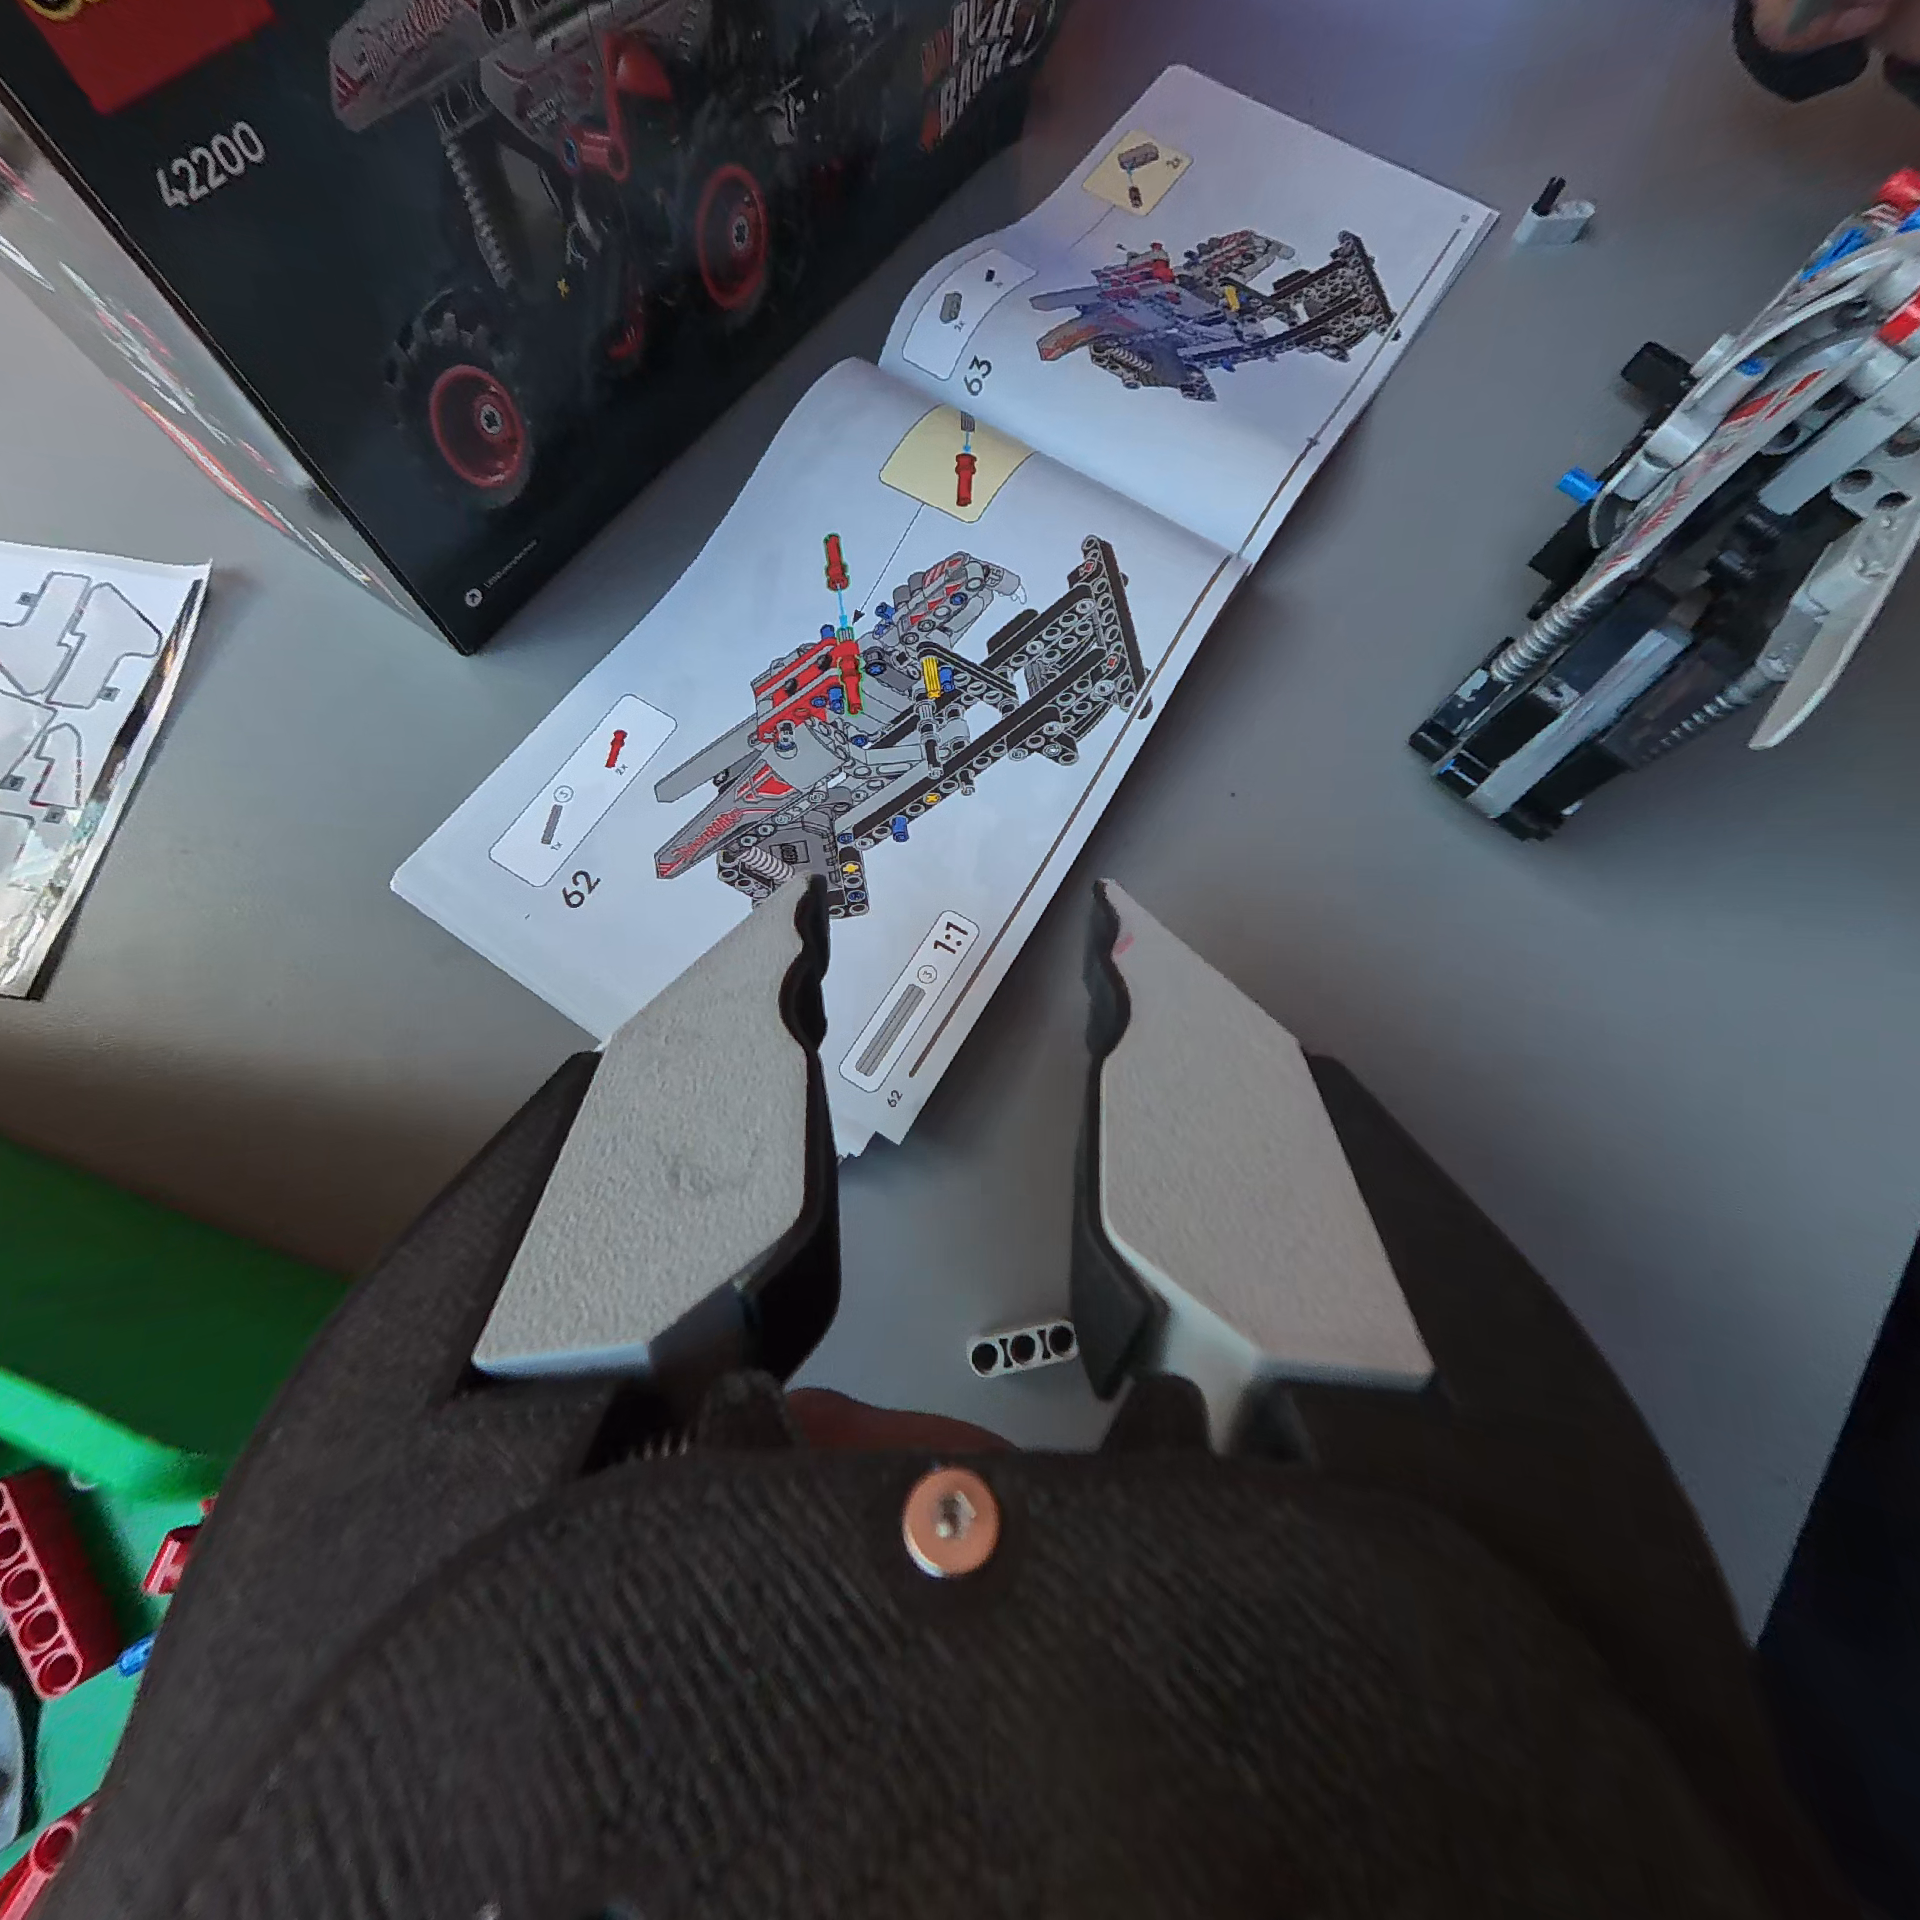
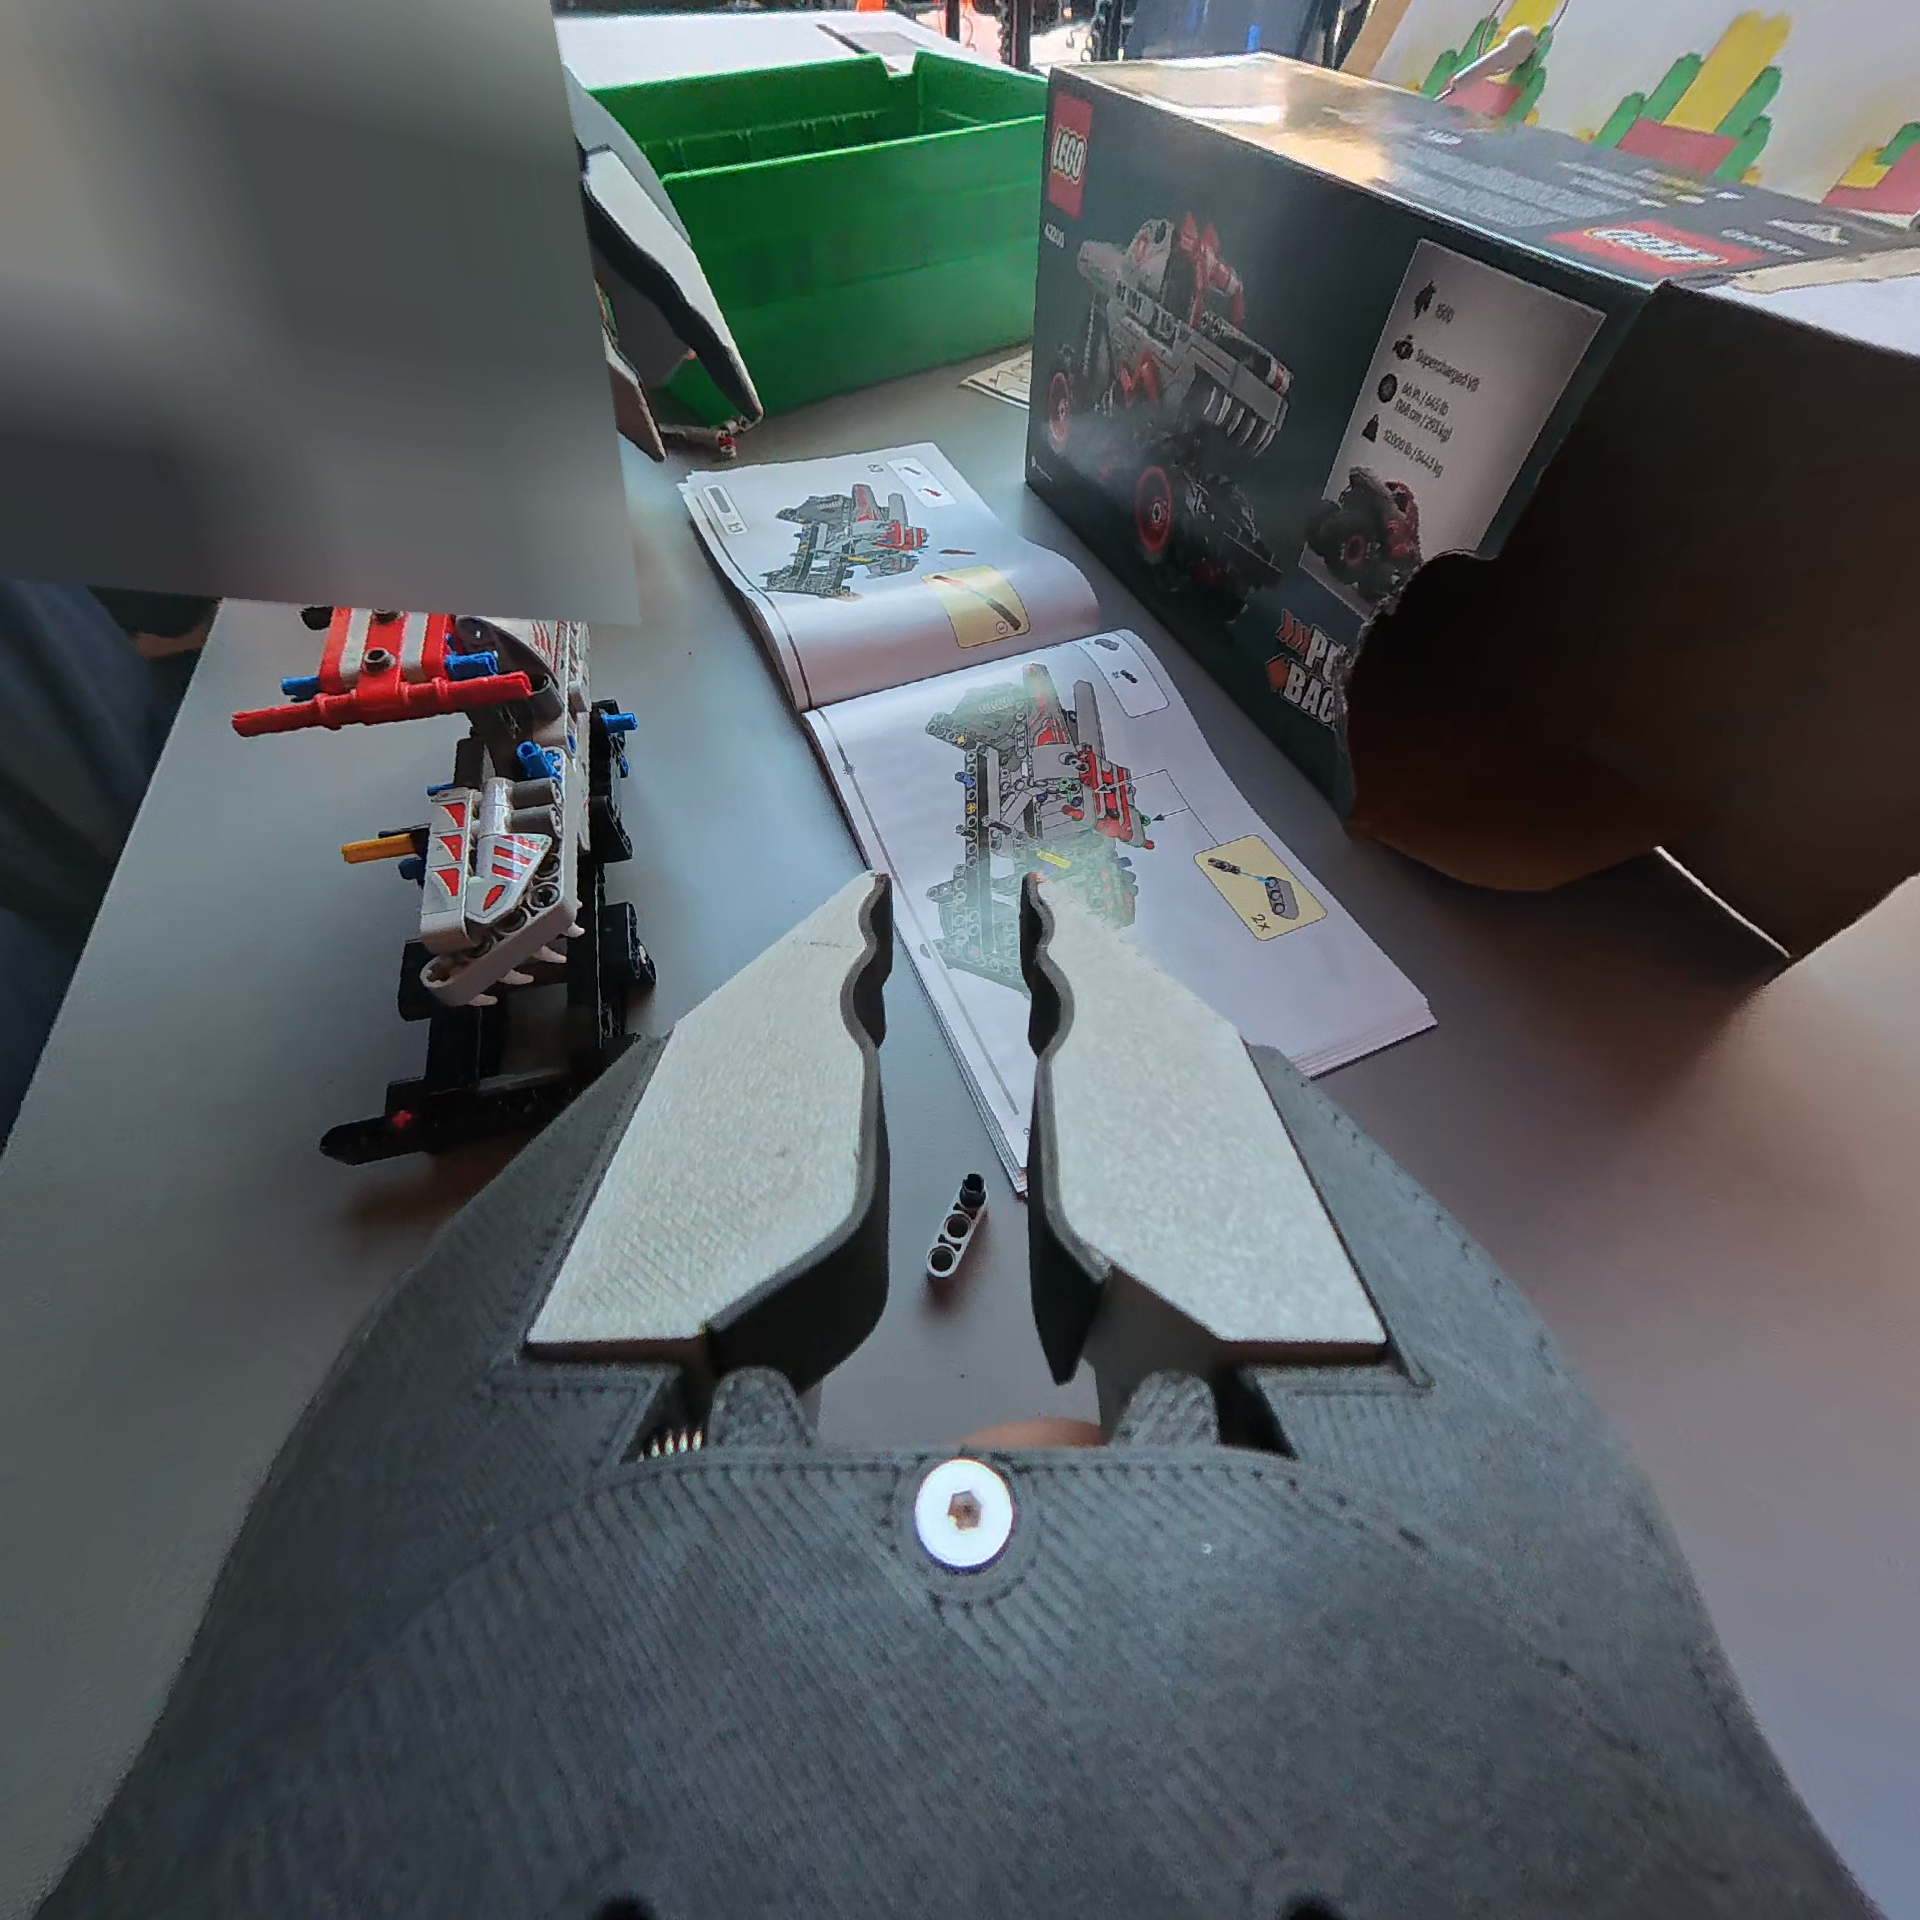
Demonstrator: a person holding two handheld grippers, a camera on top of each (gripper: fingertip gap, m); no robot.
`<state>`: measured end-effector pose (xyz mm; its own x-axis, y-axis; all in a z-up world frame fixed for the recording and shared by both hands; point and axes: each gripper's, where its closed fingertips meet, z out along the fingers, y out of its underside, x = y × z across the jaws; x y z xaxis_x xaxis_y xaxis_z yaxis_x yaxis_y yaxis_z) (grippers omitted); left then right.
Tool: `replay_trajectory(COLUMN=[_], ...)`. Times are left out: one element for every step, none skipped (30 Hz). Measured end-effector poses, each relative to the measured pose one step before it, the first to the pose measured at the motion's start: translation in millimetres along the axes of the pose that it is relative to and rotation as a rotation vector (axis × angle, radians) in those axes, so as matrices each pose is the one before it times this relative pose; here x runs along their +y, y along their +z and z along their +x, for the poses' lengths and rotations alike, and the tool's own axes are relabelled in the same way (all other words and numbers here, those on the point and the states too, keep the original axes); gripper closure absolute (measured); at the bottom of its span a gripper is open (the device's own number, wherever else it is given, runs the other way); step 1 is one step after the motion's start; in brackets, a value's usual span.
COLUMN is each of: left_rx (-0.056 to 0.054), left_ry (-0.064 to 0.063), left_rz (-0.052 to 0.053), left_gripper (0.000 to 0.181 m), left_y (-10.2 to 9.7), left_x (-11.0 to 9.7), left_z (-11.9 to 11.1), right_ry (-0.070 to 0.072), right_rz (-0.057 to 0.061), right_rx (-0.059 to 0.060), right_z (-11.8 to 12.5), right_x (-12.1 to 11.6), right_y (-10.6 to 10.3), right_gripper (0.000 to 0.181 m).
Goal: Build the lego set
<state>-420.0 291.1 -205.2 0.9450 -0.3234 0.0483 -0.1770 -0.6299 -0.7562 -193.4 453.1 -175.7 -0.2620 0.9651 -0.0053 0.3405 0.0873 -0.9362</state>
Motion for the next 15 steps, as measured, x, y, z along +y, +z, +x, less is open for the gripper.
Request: replay_trajectory(left_rx=[0.0003, -0.0014, -0.0010, -0.0012, 0.0004, 0.0026, 0.0002, 0.0006, 0.0012, -0.0005, -0.0011, -0.0002, -0.0003, -0.0010, -0.0014], left_ry=[-0.0012, -0.0011, 0.0001, 0.0010, 0.0014, 0.0014, 0.0000, 0.0004, 0.0014, 0.0017, 0.0016, 0.0015, 0.0013, 0.0006, -0.0004], left_rz=[0.0070, 0.0051, 0.0020, 0.0008, 0.0012, 0.0008, 0.0007, -0.0007, -0.0017, -0.0011, -0.0004, -0.0002, 0.0003, 0.0018, 0.0021], left_gripper=[0.135, 0.135, 0.135, 0.135, 0.135, 0.135, 0.135, 0.135, 0.135, 0.135, 0.135, 0.135, 0.135, 0.135, 0.135], left_y=[-1.04, -0.77, -0.63, -0.33, -0.24, -0.03, 0.13, 0.22, 0.28, 0.30, 0.11, 0.08, -0.10, -0.22, -0.29], left_x=[-1.26, -0.95, -0.41, -0.17, -0.26, -0.27, -0.15, 0.01, 0.32, 0.00, -0.04, -0.02, -0.18, -0.34, -0.32], left_z=[0.09, -0.27, -0.05, -0.03, 0.35, 0.68, 0.31, 0.17, 0.50, 0.30, 0.20, 0.47, 0.20, 0.12, -0.14], right_ry=[-0.0022, -0.0004, 0.0009, 0.0003, -0.0009, -0.0012, -0.0009, -0.0007, -0.0002, -0.0004, -0.0007, -0.0003, -0.0002, -0.0009, -0.0012], right_rz=[0.0016, 0.0025, 0.0020, 0.0010, 0.0007, 0.0008, 0.0013, 0.0016, 0.0010, 0.0008, 0.0012, 0.0009, 0.0001, 0.0000, 0.0001], right_rx=[-0.0014, -0.0023, -0.0010, 0.0009, 0.0007, 0.0004, 0.0009, 0.0013, 0.0013, 0.0021, 0.0017, 0.0008, 0.0013, 0.0014, 0.0009], right_z=[-0.05, -0.10, 0.19, 0.42, 0.36, 0.40, 0.43, 0.56, 0.65, 0.68, 0.55, 0.40, 0.27, 0.33, 0.09], right_x=[0.06, -0.05, 0.04, 0.13, 0.30, 0.32, 0.20, 0.17, 0.22, 0.15, -0.02, 0.03, 0.22, 0.13, 0.10], right_y=[0.21, 0.23, 0.14, 0.19, 0.14, 0.03, -0.07, -0.07, -0.04, -0.07, -0.05, -0.07, -0.04, -0.08, -0.02], right_gripper=[0.160, 0.160, 0.160, 0.160, 0.160, 0.161, 0.160, 0.161, 0.161, 0.161, 0.162, 0.162, 0.162, 0.163, 0.163])
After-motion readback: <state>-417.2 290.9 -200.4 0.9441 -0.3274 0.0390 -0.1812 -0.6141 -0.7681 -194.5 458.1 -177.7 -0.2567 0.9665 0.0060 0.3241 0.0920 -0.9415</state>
